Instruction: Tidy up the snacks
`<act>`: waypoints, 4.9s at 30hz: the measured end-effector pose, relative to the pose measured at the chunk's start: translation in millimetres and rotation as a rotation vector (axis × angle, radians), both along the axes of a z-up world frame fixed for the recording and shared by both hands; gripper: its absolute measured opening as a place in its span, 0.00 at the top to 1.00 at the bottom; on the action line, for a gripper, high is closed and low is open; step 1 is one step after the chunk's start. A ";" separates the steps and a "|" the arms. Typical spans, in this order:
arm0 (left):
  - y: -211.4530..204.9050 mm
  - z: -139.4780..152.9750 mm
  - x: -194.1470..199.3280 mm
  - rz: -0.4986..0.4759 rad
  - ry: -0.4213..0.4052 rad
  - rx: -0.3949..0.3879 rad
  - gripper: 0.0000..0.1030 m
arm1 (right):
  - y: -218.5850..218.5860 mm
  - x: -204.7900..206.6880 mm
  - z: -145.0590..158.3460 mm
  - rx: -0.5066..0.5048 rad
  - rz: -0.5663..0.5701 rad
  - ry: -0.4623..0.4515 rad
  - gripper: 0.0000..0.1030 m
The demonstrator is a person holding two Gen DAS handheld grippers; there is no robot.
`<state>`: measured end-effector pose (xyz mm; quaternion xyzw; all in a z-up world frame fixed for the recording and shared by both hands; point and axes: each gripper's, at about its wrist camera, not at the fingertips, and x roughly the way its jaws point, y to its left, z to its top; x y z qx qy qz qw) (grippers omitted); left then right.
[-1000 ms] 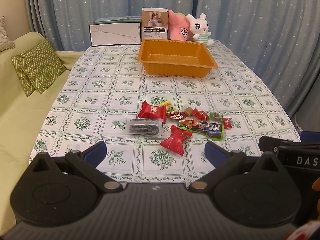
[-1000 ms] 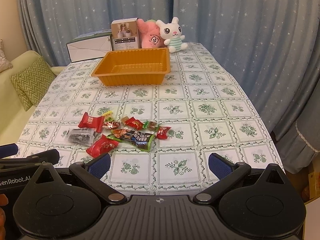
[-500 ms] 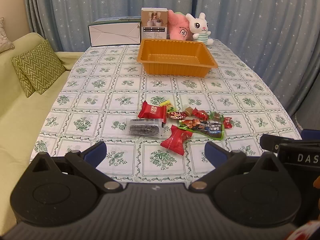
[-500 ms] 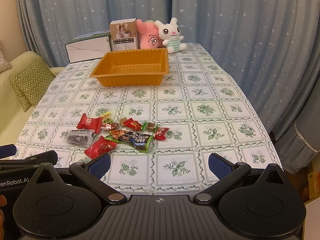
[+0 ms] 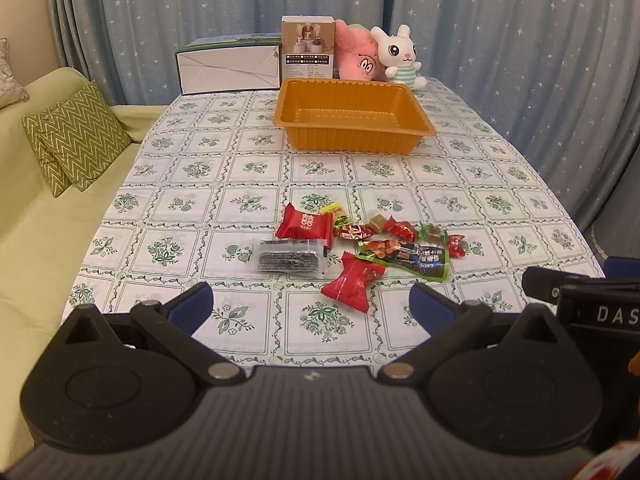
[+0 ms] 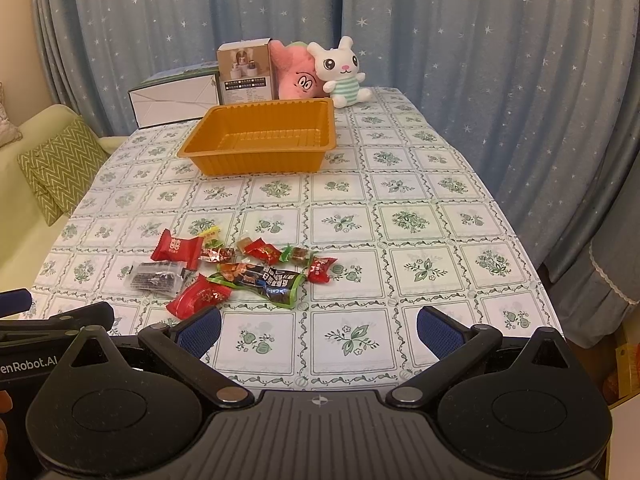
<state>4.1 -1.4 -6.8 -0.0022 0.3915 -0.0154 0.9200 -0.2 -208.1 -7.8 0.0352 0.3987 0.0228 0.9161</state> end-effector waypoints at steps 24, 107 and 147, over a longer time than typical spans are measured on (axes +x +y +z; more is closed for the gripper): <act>-3.2 0.9 2.0 -0.003 -0.004 0.004 0.00 | -1.5 0.6 -0.2 0.000 -0.004 -0.003 0.00; 24.0 -71.2 136.4 -0.285 0.035 0.030 0.76 | 59.7 153.5 -134.7 -0.168 0.800 0.077 0.63; 3.5 -43.9 368.7 -0.165 -0.155 -0.072 0.76 | 19.9 344.2 -50.8 0.095 0.167 -0.176 0.72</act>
